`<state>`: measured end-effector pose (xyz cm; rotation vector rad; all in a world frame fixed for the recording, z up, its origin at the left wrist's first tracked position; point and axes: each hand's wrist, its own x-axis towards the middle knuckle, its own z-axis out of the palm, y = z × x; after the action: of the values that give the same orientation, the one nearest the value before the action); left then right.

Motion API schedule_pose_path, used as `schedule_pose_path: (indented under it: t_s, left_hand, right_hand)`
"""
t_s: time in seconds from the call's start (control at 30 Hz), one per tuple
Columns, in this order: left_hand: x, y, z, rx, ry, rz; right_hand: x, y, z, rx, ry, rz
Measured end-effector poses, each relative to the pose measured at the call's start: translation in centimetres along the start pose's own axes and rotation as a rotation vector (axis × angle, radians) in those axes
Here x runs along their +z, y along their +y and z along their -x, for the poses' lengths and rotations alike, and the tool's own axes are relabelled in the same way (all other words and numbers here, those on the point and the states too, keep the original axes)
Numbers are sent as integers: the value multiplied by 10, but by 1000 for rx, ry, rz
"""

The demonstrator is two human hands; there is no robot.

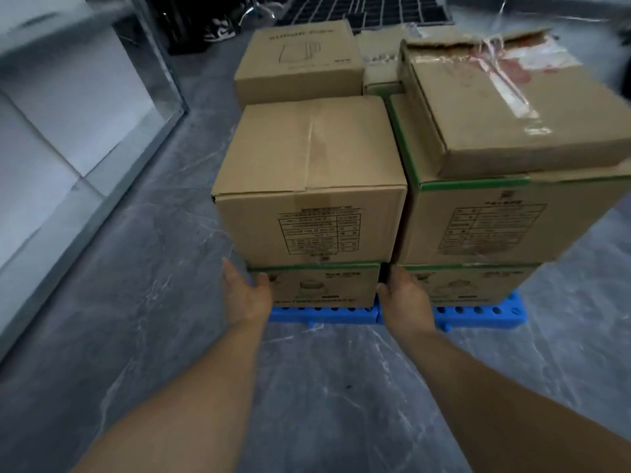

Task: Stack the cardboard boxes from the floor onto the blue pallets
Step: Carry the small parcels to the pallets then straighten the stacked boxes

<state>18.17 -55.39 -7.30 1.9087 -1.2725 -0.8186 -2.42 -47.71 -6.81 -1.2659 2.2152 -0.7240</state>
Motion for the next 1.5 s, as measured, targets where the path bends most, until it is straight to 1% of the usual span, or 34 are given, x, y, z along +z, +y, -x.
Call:
schedule_pose_path:
  t_s: [0.03, 0.13, 0.2, 0.3, 0.43, 0.63, 0.77, 1.13, 1.3, 1.33, 1.4, 1.5]
  left_hand:
    - [1, 1, -4, 12, -3, 37]
    - [1, 5, -7, 66, -81, 138]
    - [2, 3, -7, 86, -110, 158]
    - [2, -3, -11, 53, -126, 150]
    - [4, -7, -20, 33, -114, 198]
    - [10, -11, -26, 31, -70, 172]
    - [9, -12, -29, 49, -96, 129]
    - [8, -4, -27, 33, -119, 81]
    - [10, 1, -21, 27, -141, 161]
    - [12, 1, -18, 32, -125, 187]
    - [16, 1, -11, 11, -38, 191]
    - [24, 1, 2, -90, 98, 120]
  right_hand:
    - [0, -1, -1, 8, 6, -30]
    - [0, -3, 1, 26, -1, -92]
    - [0, -4, 0, 18, -1, -103]
    - [3, -6, -3, 8, 33, -132]
    - [6, -10, -8, 24, 102, -176]
    - [14, -9, -13, 50, 177, -160]
    - [16, -10, -12, 61, 210, -161]
    - [16, -9, -9, 48, 197, -155]
    - [9, -9, -4, -2, 155, -141]
    - [6, -8, -1, -7, 159, -140]
    - [-2, 0, 2, -4, 187, -119]
    - [-20, 22, 3, 51, 216, -50]
